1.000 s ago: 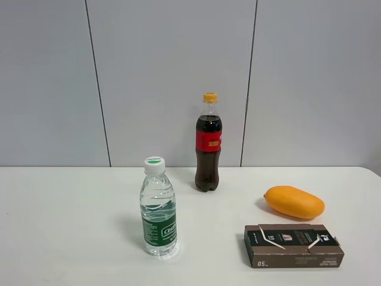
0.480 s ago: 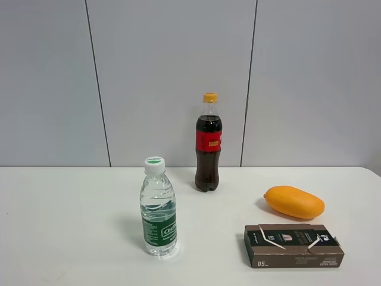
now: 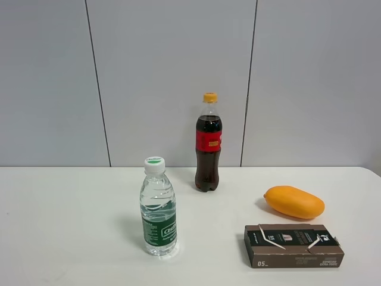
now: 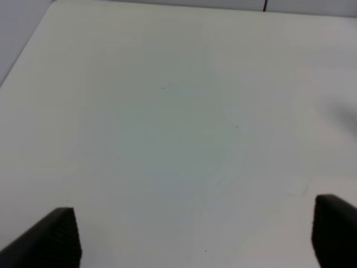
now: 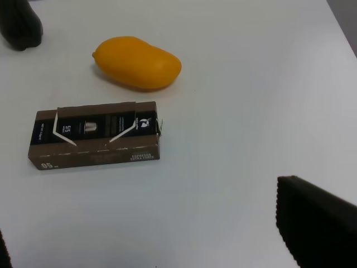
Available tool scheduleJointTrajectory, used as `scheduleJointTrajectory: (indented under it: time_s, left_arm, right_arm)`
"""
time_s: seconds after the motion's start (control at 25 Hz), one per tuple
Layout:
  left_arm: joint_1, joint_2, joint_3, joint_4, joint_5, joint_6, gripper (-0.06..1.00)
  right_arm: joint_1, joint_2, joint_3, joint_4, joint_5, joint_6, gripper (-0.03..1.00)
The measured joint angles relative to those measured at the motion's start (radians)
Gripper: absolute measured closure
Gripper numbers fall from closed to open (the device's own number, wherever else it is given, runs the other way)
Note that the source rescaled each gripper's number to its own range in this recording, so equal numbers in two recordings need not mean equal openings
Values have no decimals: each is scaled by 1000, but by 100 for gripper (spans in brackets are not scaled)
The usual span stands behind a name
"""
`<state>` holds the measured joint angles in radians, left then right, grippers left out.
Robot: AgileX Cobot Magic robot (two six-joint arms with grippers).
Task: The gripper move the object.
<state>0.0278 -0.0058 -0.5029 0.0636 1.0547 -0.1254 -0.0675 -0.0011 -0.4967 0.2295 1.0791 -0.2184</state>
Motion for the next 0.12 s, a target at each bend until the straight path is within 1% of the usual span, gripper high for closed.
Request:
scheduleJointTrajectory:
  time_s: [0.12]
  left_arm:
    - [0,0,0,0,0,0,46]
  right_arm:
    - [0,0,0,0,0,0,-3]
